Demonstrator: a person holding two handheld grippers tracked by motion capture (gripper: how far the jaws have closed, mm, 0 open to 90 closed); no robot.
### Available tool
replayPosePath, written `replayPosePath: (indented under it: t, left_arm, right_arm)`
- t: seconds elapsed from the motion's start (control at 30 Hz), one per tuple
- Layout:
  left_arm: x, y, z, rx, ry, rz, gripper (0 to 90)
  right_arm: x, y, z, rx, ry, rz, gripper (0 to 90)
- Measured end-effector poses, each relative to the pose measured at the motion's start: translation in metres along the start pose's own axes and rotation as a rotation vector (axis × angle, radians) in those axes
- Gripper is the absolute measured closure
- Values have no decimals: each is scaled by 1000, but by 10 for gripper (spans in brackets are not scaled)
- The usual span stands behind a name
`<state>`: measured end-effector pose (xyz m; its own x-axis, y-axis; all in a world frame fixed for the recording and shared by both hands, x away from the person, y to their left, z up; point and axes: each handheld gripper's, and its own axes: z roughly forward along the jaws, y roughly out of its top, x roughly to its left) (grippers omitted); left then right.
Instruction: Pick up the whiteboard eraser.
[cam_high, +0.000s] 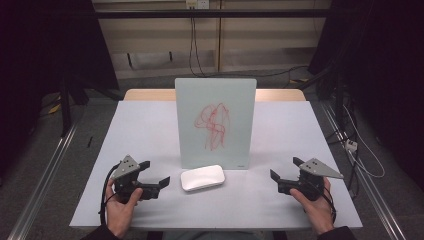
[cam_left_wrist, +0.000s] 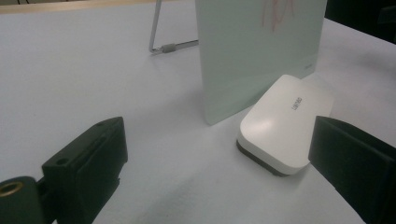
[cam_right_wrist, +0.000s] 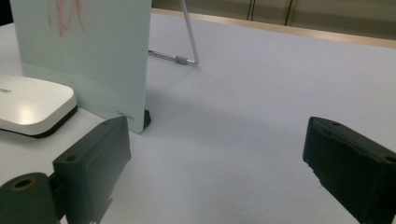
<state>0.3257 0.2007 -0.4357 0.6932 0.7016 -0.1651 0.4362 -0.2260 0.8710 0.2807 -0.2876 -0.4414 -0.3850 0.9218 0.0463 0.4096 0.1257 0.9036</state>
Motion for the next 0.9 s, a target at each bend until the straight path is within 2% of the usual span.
replayPosePath:
  t: [0.27,0.37,0.5,0.6,0.67,0.9]
  left_arm:
    - [-1,0,2,14,1,5,56]
    - [0,-1,3,26,-15,1,62]
    - [0,1,5,50,-63,4,73]
    - [-1,3,5,59,-87,23,72]
    - [-1,4,6,66,-92,16,72]
    - [-7,9,17,136,-110,37,72]
  right_arm:
    - [0,0,1,-1,9,5,68]
    - [0,0,1,4,14,8,68]
    - [0,0,2,18,13,15,68]
    - [-1,0,2,24,22,30,69]
    - [-1,0,1,16,16,34,67]
    - [0,1,2,18,31,24,63]
